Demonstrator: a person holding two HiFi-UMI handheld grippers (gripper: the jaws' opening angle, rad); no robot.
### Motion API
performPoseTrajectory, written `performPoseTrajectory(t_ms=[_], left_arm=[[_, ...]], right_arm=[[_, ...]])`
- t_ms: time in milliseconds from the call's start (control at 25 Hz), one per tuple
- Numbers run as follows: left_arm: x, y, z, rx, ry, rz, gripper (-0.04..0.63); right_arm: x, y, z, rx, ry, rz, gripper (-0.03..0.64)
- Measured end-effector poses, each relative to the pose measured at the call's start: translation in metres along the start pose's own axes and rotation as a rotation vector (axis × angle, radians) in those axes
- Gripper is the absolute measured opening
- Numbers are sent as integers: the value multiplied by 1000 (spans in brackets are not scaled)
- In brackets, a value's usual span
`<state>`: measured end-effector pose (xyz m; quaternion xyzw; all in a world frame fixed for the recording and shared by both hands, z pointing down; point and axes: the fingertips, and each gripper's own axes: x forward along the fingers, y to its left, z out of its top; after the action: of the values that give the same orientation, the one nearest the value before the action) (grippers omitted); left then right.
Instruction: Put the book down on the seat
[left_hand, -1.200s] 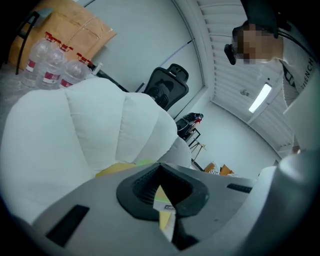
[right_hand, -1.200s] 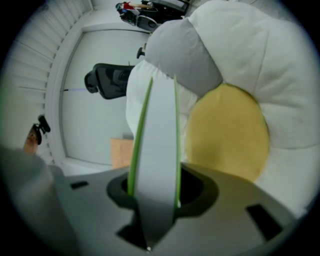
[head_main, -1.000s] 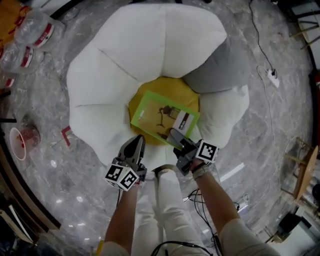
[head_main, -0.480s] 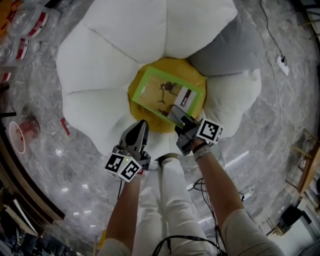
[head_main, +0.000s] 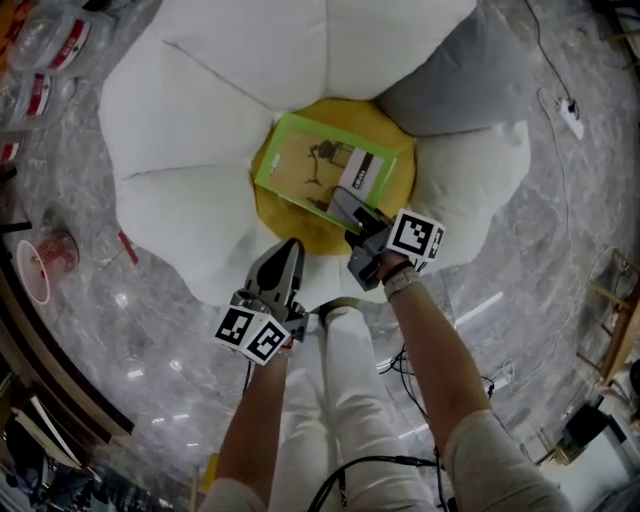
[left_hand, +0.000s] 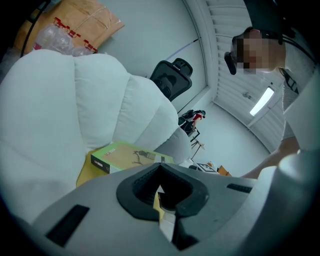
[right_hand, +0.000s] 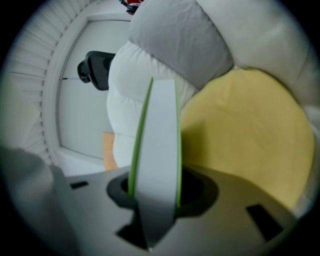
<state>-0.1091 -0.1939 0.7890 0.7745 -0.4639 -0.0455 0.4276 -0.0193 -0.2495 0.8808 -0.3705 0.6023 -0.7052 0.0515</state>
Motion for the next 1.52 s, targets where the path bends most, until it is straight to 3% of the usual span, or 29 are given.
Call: performPoseTrajectory(t_ms=[200,440,600,800,1120,1400,1520], left_arm=[[-7,-2,-16,-14,16,5,21],[-13,4,-18,-9,21,7,21],[-15,5,-10,-2,5,0,21],[-21,2,-12,-11,-11,-2,21],[-23,-9,-14,-37,-49,-12,21],[-25,-11,9,-31,-106,-13,21],[-25,-9,16,-24,-114,-19,21]], right_arm=[[12,-7,-3,-68,54,15,150],[16,-17,-4,-59,47,-33,153],[15,-25,9,-211,8,-179,241],[11,-40,17,-293,-10,-341,321],[11,-48,22,-348,-36,-434,359],[7,-52,21,-381,-39,-474,373],[4,-55,24,-432,-33,-544,392]])
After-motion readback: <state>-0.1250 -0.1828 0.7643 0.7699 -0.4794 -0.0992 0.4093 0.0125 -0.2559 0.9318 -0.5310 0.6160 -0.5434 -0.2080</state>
